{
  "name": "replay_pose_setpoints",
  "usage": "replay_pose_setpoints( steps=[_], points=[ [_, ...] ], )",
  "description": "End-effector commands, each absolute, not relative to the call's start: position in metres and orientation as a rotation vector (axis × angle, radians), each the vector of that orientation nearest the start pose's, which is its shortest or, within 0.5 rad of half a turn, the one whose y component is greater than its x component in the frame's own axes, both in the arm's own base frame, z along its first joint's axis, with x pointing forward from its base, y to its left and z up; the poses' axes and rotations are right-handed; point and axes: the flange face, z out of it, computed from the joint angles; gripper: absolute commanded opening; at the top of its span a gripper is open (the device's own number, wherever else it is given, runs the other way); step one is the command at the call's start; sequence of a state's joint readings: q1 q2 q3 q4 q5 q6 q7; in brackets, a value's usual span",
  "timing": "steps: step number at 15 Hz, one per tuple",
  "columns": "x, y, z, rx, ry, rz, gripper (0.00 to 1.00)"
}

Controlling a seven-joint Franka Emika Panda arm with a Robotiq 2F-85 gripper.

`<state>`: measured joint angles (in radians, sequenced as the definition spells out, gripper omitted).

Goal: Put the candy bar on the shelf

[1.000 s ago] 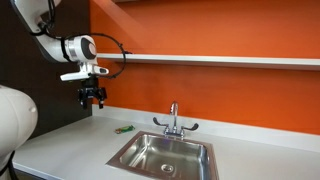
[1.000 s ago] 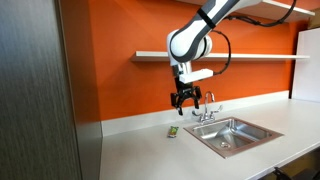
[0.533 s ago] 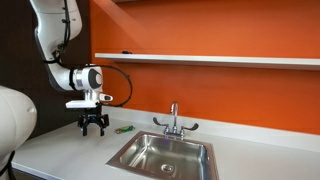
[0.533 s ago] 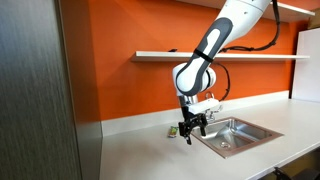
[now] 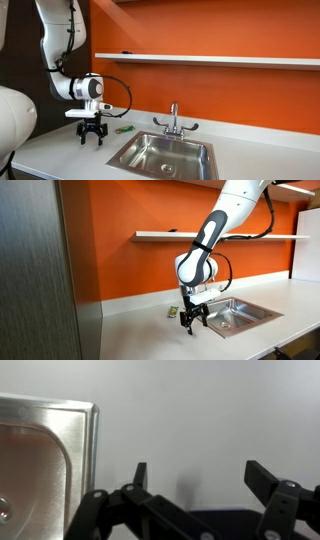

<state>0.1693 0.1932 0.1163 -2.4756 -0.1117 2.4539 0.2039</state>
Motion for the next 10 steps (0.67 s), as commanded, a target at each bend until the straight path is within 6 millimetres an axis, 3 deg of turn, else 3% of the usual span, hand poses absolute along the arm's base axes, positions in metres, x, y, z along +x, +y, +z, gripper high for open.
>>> replay_pose_setpoints(
  steps=[1, 6, 10],
  points=[
    [0.425, 0.104, 0.199, -3.177, -0.179, 0.279, 1.00],
    [0.410, 0.073, 0.192, -3.161, -0.023, 0.286, 1.00],
    [0.403, 0.060, 0.197, -3.161, 0.052, 0.278, 1.00]
  ],
)
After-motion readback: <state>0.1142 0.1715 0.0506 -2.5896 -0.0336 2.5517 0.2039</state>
